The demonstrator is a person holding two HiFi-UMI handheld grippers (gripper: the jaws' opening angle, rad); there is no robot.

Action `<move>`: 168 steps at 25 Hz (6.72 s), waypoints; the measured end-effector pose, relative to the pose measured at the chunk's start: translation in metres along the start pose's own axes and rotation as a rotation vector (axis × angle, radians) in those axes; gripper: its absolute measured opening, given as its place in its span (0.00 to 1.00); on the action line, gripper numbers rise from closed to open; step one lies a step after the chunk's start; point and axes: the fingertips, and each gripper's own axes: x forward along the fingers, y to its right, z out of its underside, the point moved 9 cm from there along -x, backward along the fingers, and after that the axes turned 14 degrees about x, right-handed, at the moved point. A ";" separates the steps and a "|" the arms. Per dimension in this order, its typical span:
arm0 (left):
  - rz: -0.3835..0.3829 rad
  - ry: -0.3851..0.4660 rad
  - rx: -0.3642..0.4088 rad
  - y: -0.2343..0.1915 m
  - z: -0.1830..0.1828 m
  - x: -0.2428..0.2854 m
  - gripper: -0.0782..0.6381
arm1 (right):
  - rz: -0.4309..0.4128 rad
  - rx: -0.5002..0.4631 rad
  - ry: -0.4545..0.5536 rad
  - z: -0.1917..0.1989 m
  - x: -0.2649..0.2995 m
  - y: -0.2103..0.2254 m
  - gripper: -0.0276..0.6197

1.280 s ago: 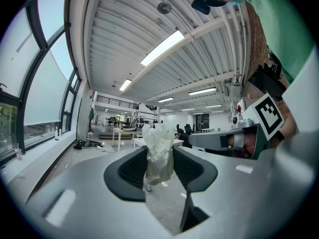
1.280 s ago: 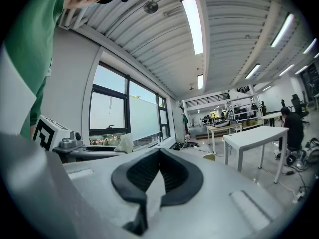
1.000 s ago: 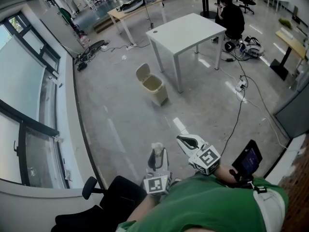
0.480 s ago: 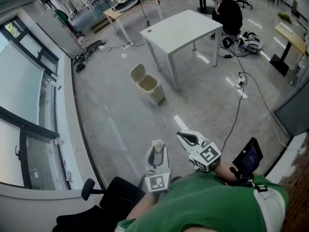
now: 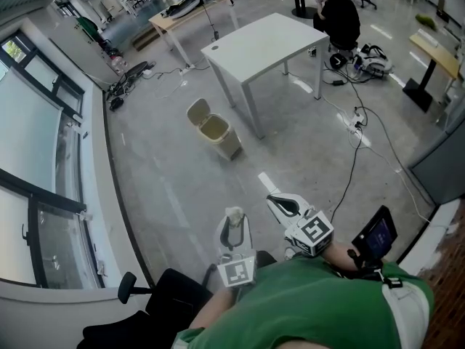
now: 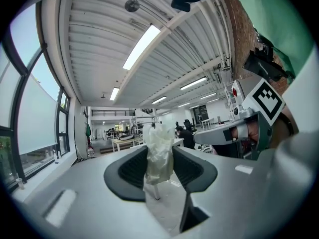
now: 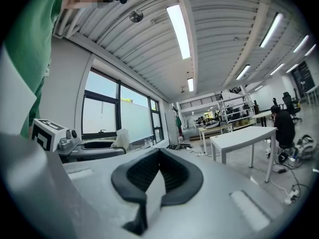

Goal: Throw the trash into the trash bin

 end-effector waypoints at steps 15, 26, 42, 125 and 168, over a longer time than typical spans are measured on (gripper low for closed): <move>0.040 0.010 0.063 -0.013 0.007 0.060 0.33 | 0.026 0.022 -0.011 -0.009 0.036 0.037 0.05; 0.123 0.042 0.017 -0.056 0.025 0.129 0.33 | 0.064 0.003 -0.013 -0.032 0.098 0.067 0.05; 0.201 0.049 -0.034 -0.112 0.063 0.190 0.33 | 0.115 -0.010 -0.012 -0.042 0.180 0.086 0.05; -0.137 -0.151 -0.062 -0.218 0.120 0.456 0.32 | -0.199 -0.035 -0.199 -0.129 0.477 0.285 0.05; -0.174 -0.313 -0.060 -0.297 0.185 0.667 0.32 | -0.260 0.033 -0.298 -0.167 0.681 0.435 0.05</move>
